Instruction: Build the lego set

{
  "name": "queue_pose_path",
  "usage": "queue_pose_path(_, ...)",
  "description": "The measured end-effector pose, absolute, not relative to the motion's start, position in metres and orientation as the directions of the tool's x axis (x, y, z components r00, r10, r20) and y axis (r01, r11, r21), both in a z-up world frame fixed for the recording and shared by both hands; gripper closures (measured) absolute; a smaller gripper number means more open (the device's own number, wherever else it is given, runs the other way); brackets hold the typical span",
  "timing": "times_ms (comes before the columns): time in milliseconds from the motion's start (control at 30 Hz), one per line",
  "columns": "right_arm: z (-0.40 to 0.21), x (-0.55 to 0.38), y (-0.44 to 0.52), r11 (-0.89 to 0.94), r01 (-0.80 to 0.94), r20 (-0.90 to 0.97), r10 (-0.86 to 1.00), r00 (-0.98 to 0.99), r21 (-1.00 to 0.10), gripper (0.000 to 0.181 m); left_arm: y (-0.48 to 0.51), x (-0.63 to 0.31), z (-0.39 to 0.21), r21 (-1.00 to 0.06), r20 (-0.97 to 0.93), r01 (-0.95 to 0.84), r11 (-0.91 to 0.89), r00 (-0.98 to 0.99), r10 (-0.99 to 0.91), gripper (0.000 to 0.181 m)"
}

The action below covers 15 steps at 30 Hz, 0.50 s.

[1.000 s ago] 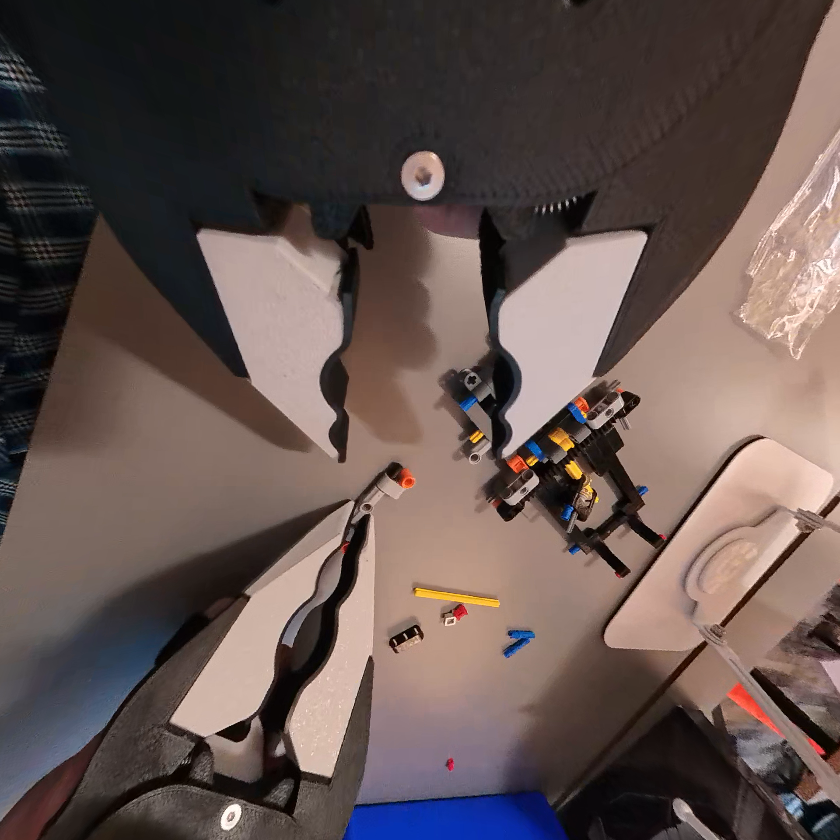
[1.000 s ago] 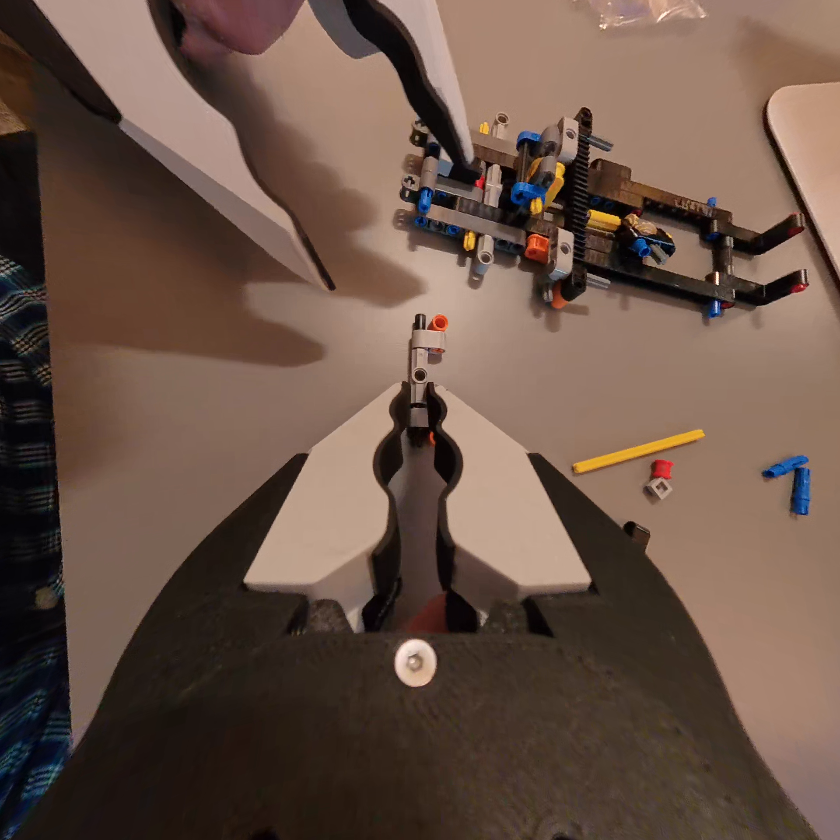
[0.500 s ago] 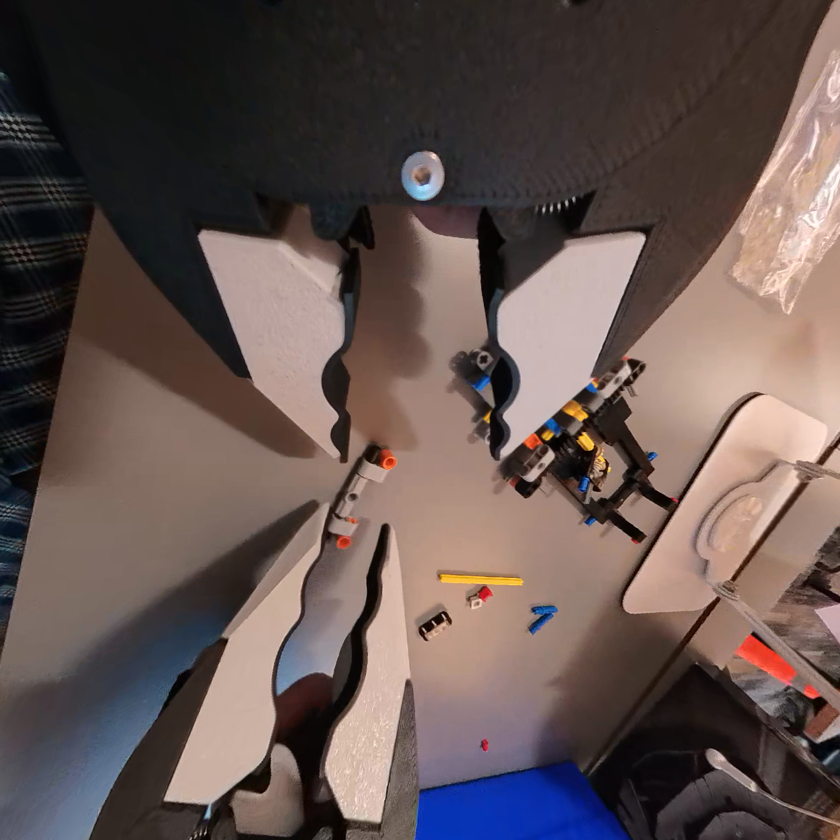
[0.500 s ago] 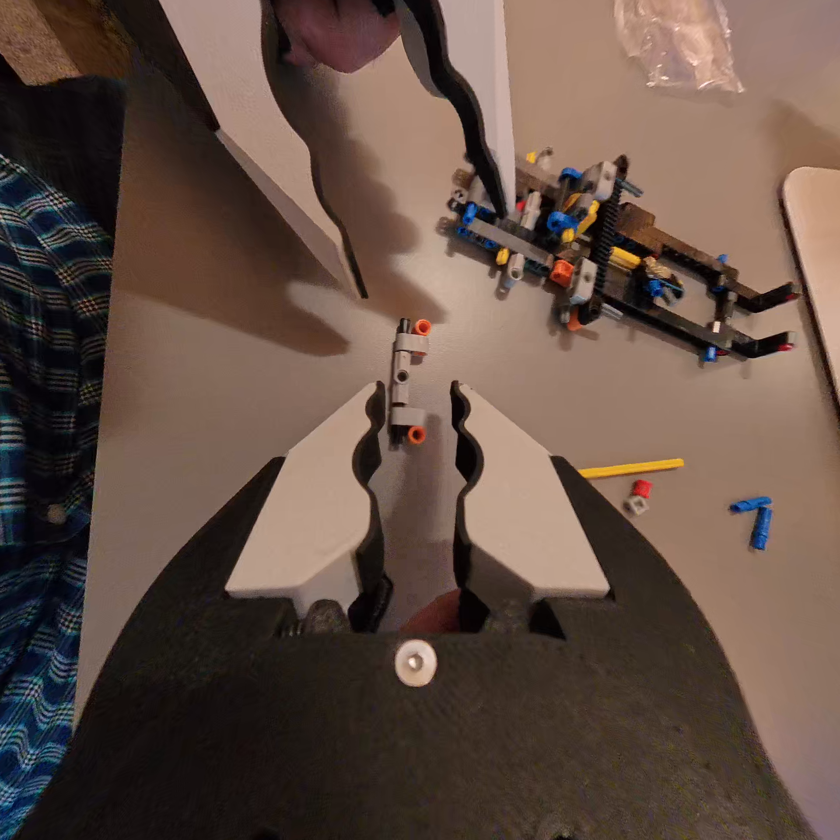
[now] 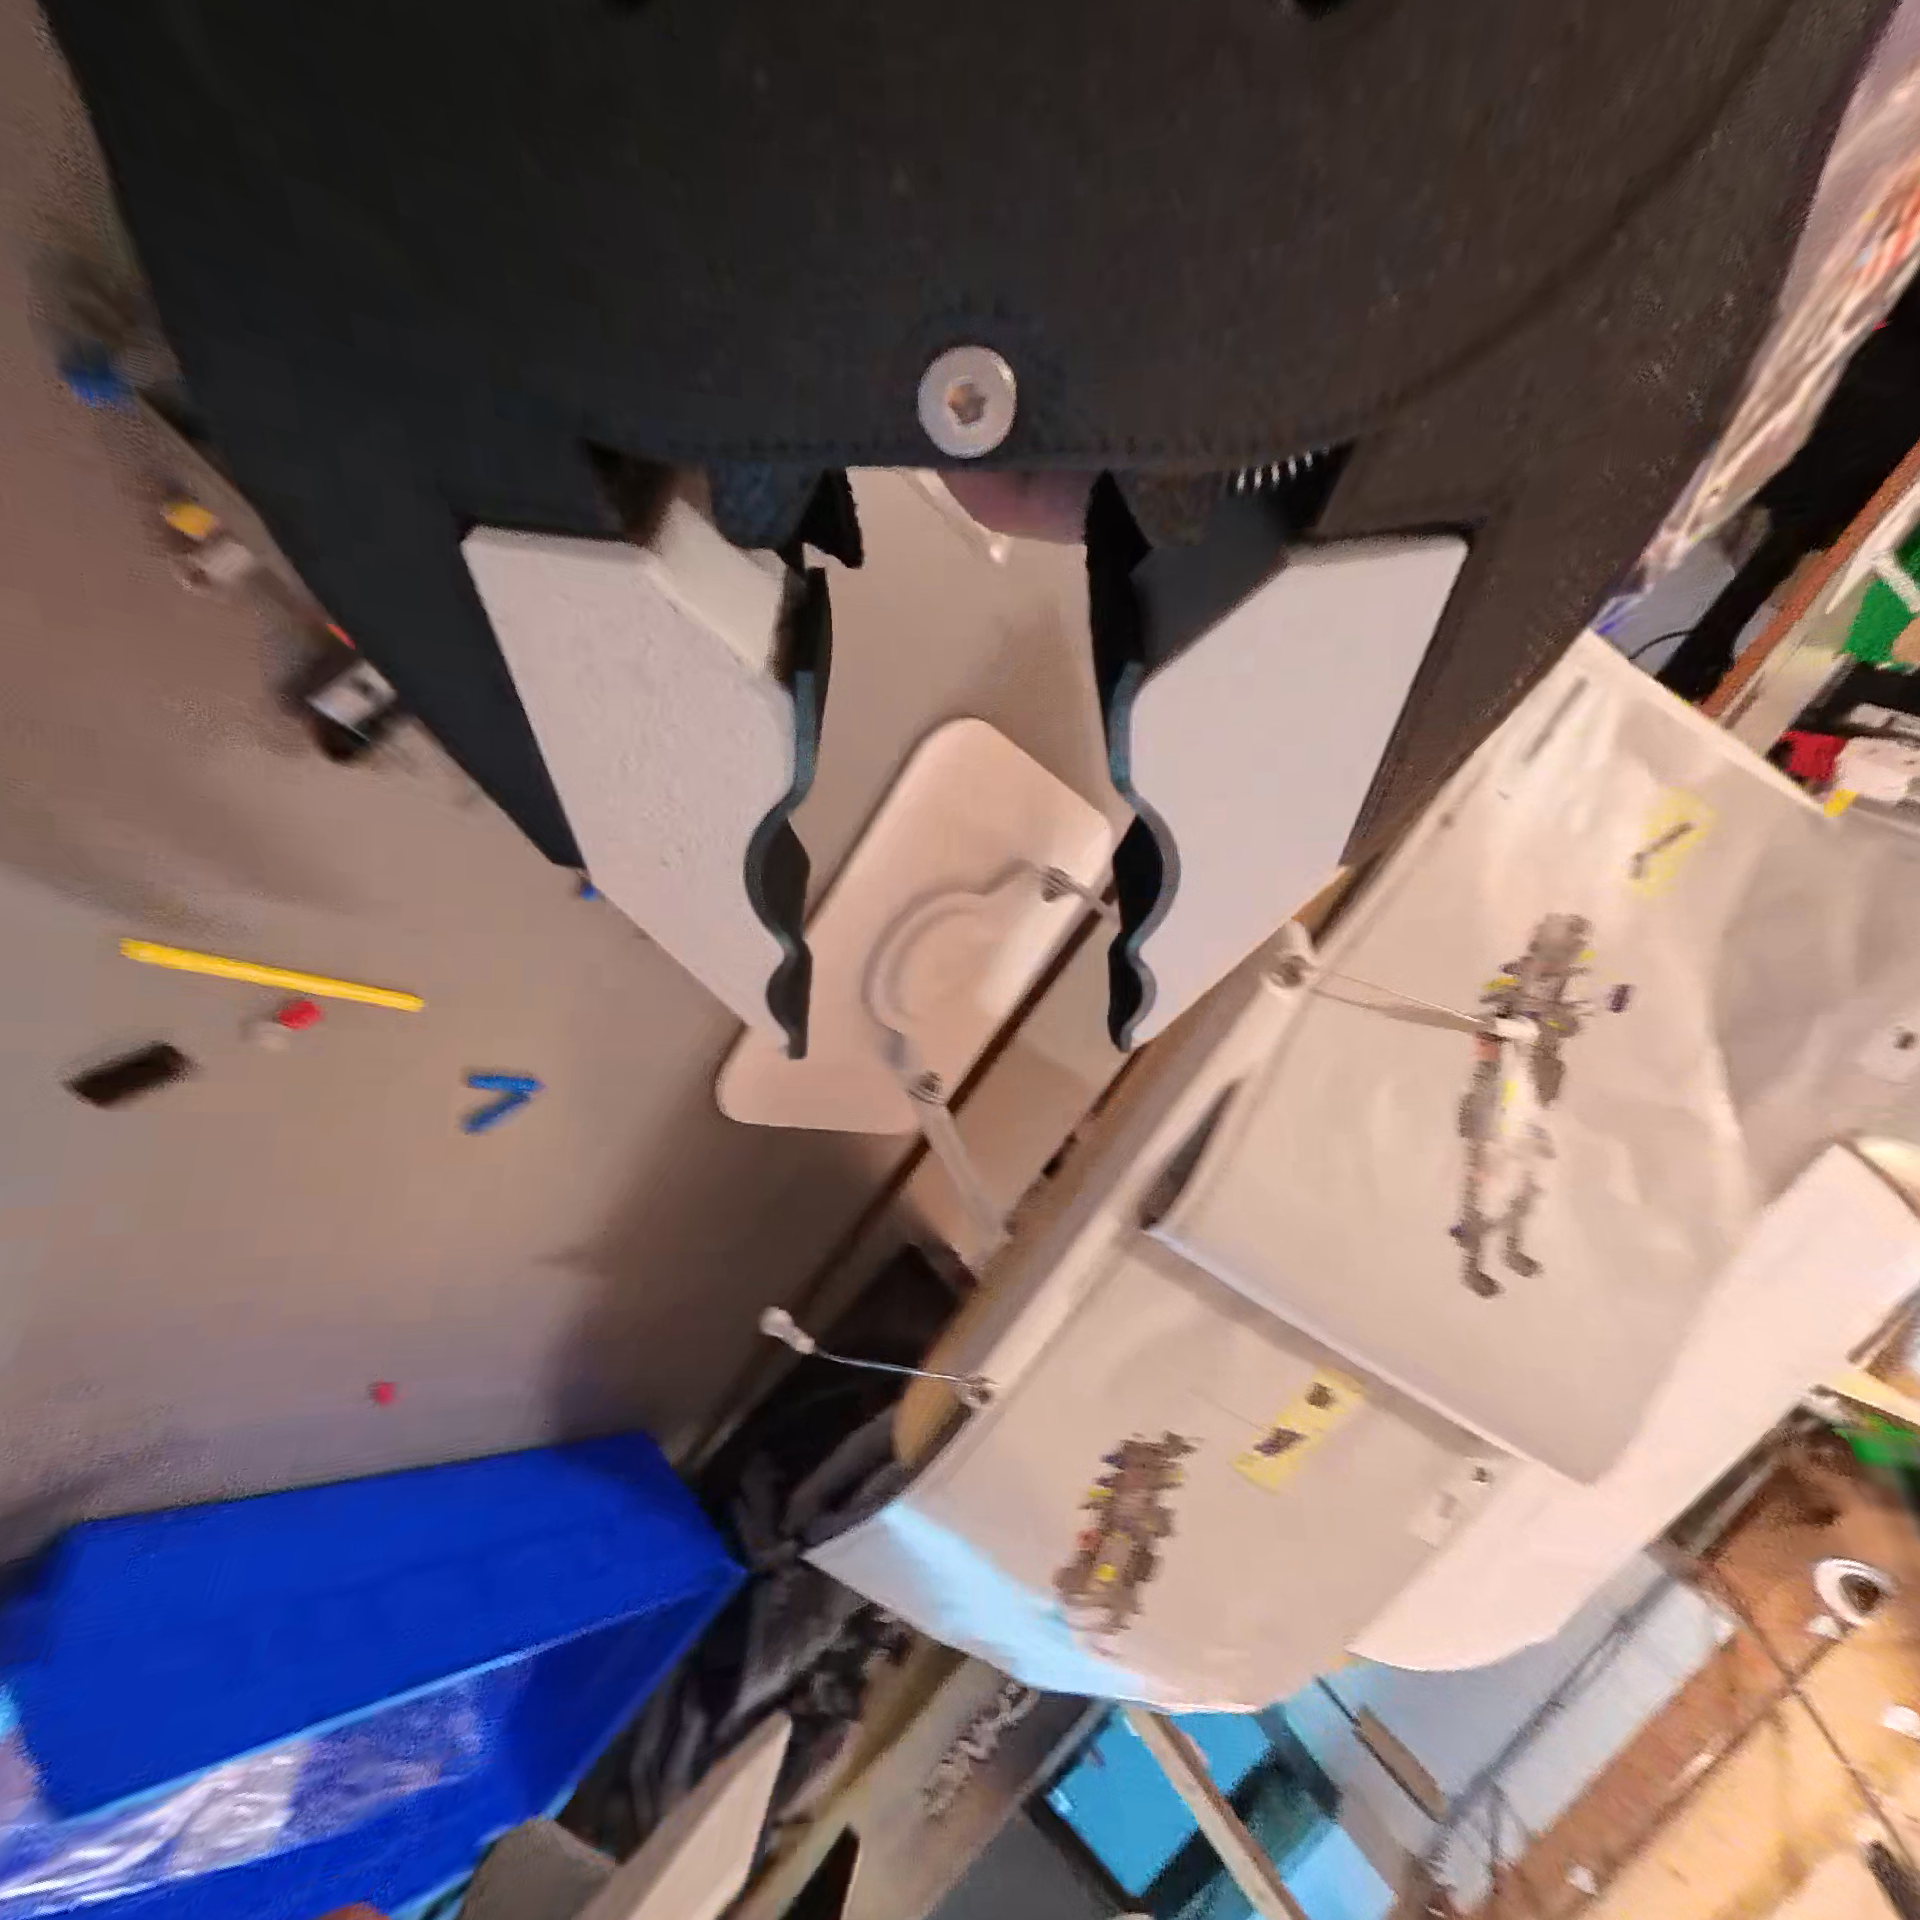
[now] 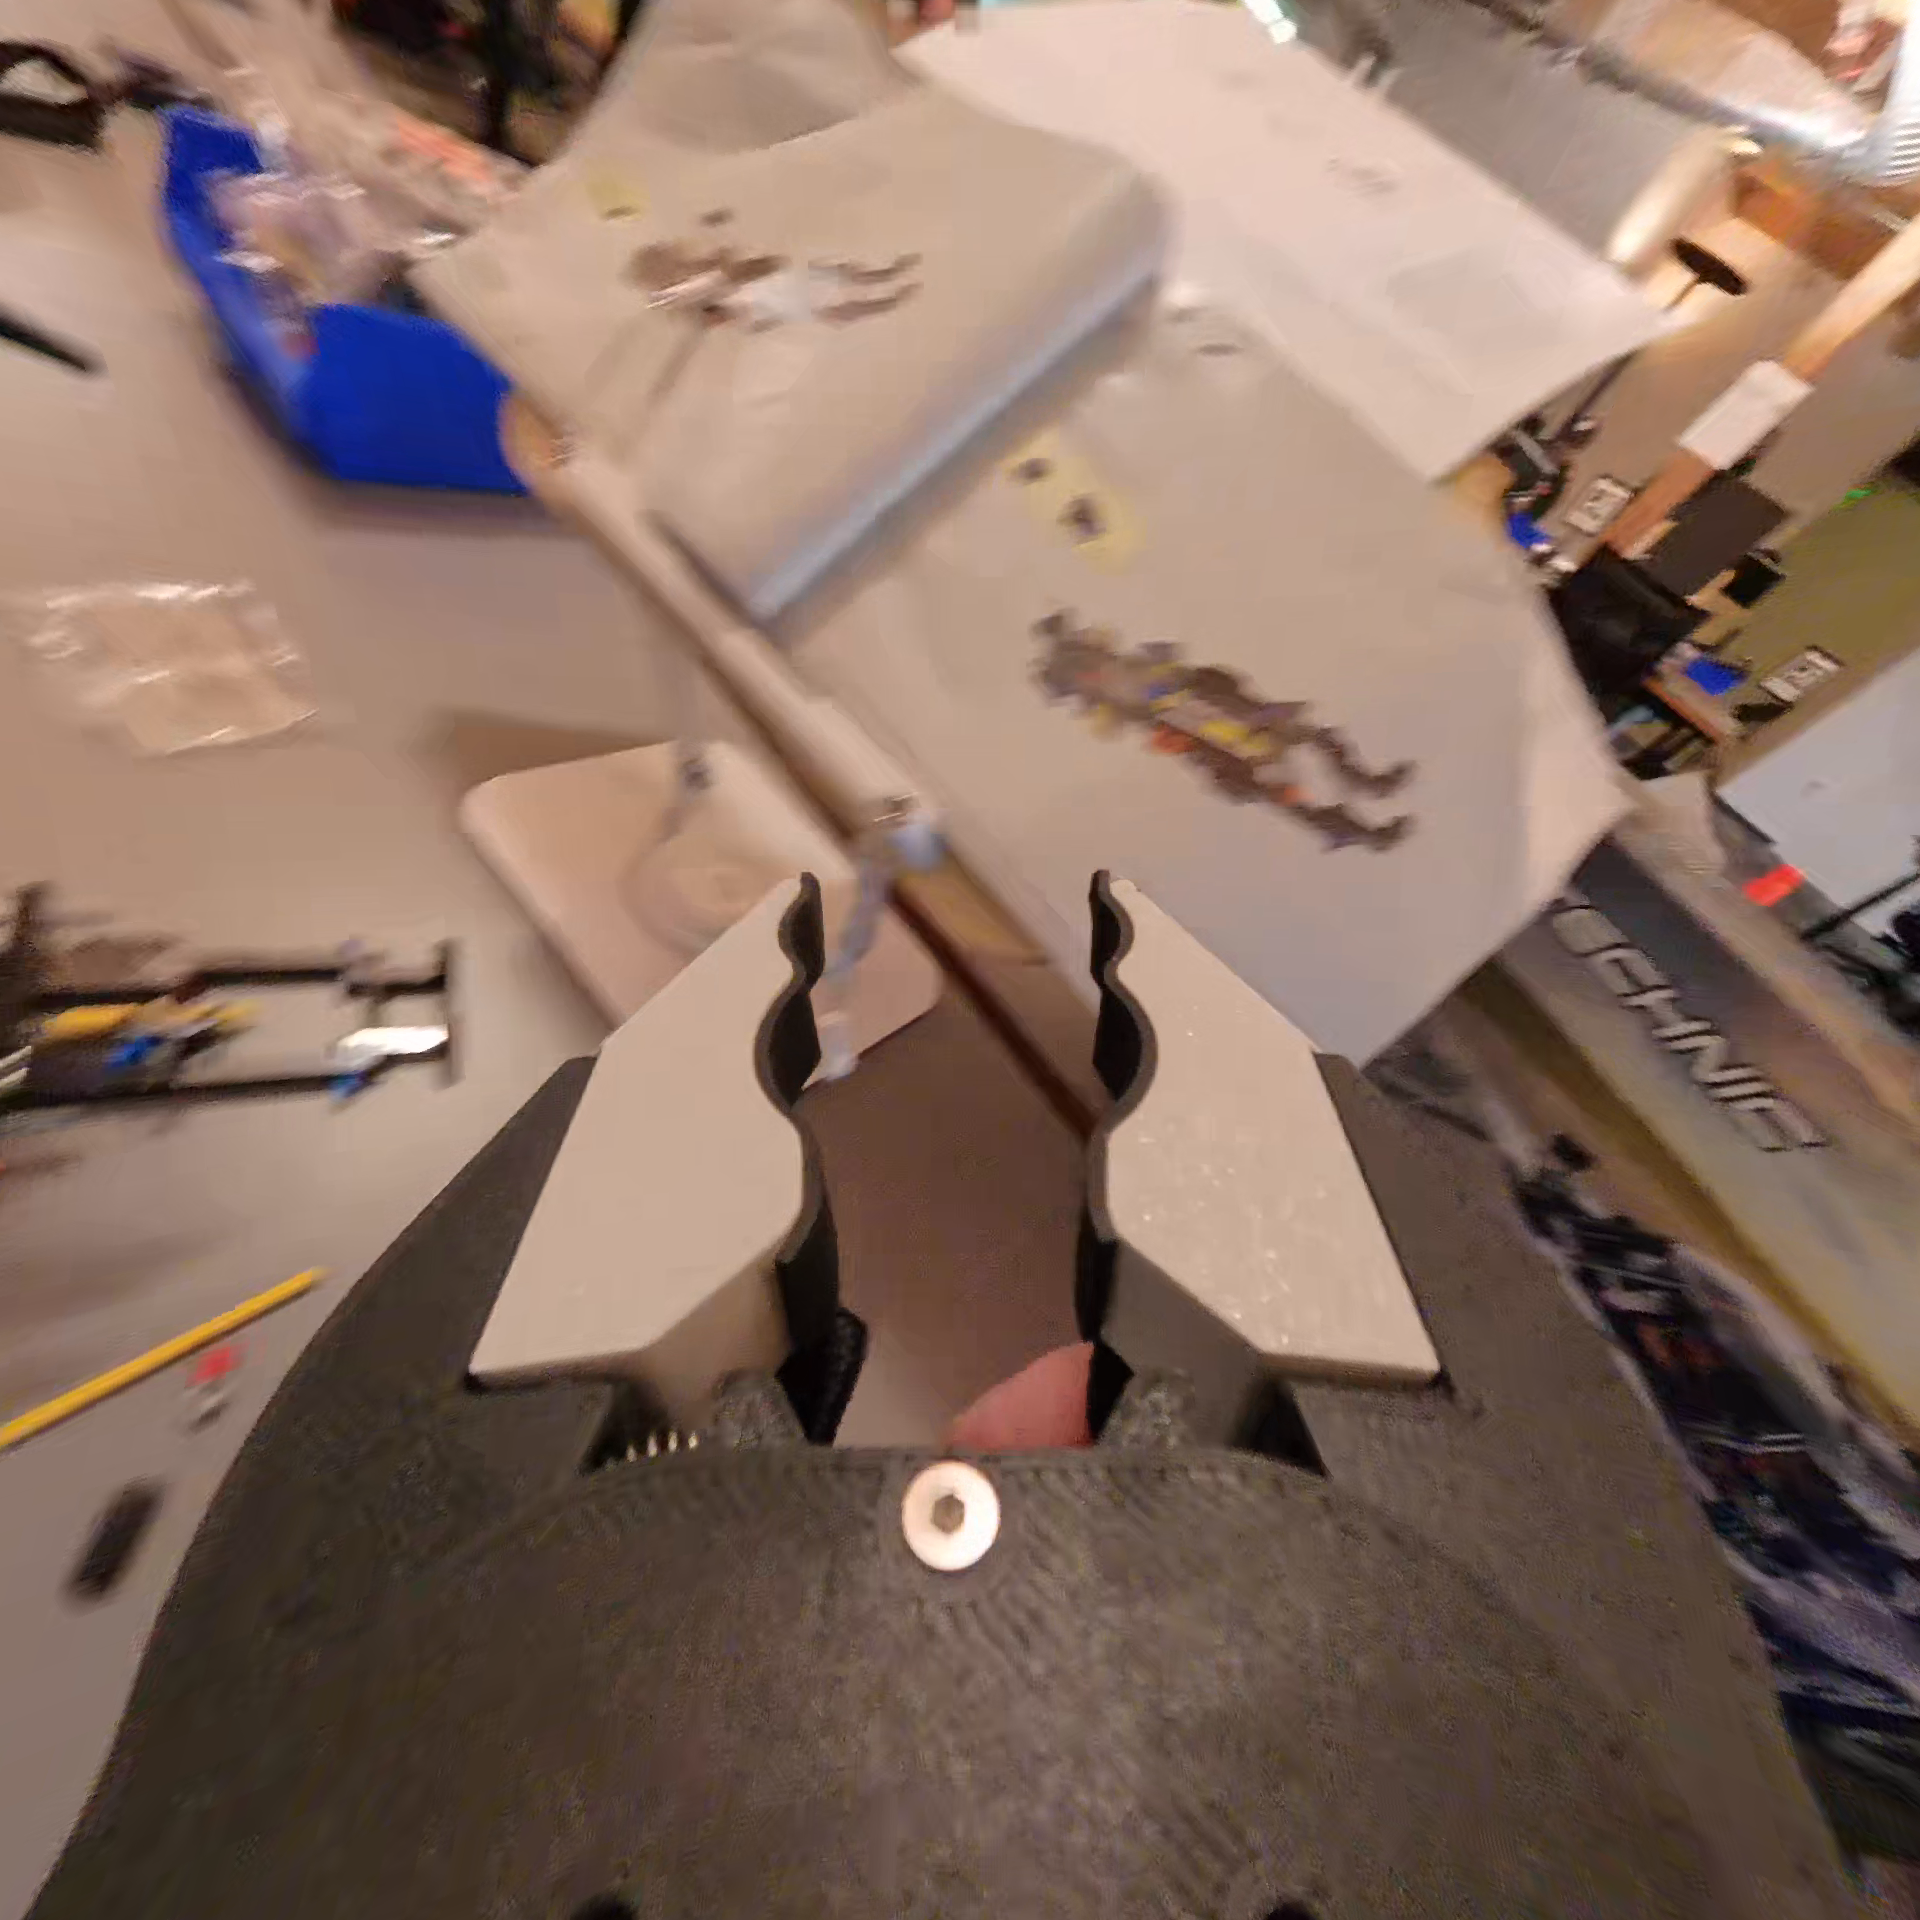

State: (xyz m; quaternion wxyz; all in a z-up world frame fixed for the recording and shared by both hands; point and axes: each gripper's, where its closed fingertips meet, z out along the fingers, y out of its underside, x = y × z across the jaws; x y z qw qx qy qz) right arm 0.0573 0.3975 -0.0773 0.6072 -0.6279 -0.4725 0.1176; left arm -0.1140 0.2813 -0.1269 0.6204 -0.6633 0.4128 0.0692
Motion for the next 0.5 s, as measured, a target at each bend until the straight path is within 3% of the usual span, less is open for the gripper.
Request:
queue_pose_path(267, -0.029, 0.07, 0.542, 0.152, 0.387, 0.381, 0.679, 0.628, -0.909, 0.119, 0.386, -0.191, -0.076, -0.859, -0.505, -0.512, 0.005, 0.847, -0.166, 0.133)
queue_pose_path(400, -0.027, 0.067, 0.575, 0.135, 0.375, 0.356, 0.698, 0.622, -0.917, 0.123, 0.423, -0.21, -0.095, -0.948, -0.221, -0.263, -0.18, 0.949, -0.224, 0.116)
queue_pose_path(500, -0.033, 0.065, 0.59, 0.123, 0.382, 0.347, 0.722, 0.599, -0.916, 0.125, 0.441, -0.217, -0.104, -0.96, -0.113, -0.161, -0.229, 0.971, -0.211, 0.122)
